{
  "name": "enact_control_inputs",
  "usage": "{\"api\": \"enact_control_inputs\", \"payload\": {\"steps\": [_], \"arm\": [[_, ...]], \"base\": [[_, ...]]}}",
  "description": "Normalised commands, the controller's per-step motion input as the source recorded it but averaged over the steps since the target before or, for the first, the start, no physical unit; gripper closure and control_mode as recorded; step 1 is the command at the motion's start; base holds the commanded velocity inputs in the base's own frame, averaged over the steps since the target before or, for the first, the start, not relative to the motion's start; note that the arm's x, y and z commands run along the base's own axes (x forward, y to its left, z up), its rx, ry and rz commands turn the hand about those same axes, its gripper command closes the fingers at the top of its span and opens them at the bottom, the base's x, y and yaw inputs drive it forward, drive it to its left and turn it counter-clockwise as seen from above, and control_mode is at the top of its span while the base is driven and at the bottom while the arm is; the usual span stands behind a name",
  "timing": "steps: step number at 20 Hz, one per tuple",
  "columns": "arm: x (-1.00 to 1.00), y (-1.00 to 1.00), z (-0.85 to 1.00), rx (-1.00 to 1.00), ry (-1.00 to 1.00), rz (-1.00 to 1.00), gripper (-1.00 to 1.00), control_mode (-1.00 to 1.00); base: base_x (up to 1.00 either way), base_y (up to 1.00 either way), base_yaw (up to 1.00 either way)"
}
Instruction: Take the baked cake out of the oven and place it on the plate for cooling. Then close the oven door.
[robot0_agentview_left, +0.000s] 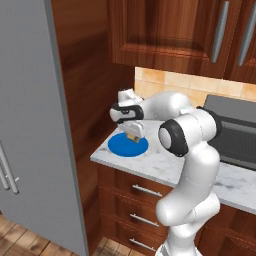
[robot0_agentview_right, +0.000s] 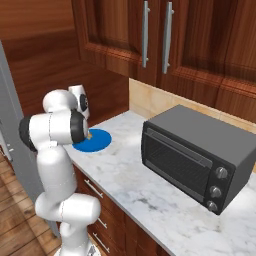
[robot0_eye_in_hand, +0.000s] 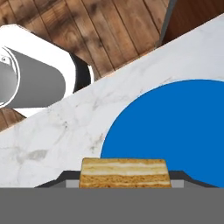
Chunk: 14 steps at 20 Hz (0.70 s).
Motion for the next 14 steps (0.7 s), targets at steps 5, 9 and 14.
{"api": "enact_control_inputs", "payload": {"steps": [5, 9, 14], "arm": [[0.35, 0.0, -0.33, 0.0, 0.0, 0.0, 1.0, -1.0], [0.36, 0.0, -0.32, 0.0, 0.0, 0.0, 1.0, -1.0], [0.13, 0.0, -0.25, 0.0, 0.0, 0.0, 1.0, -1.0]], "base": [[0.0, 0.0, 0.0], [0.0, 0.0, 0.0], [0.0, 0.0, 0.0]]}}
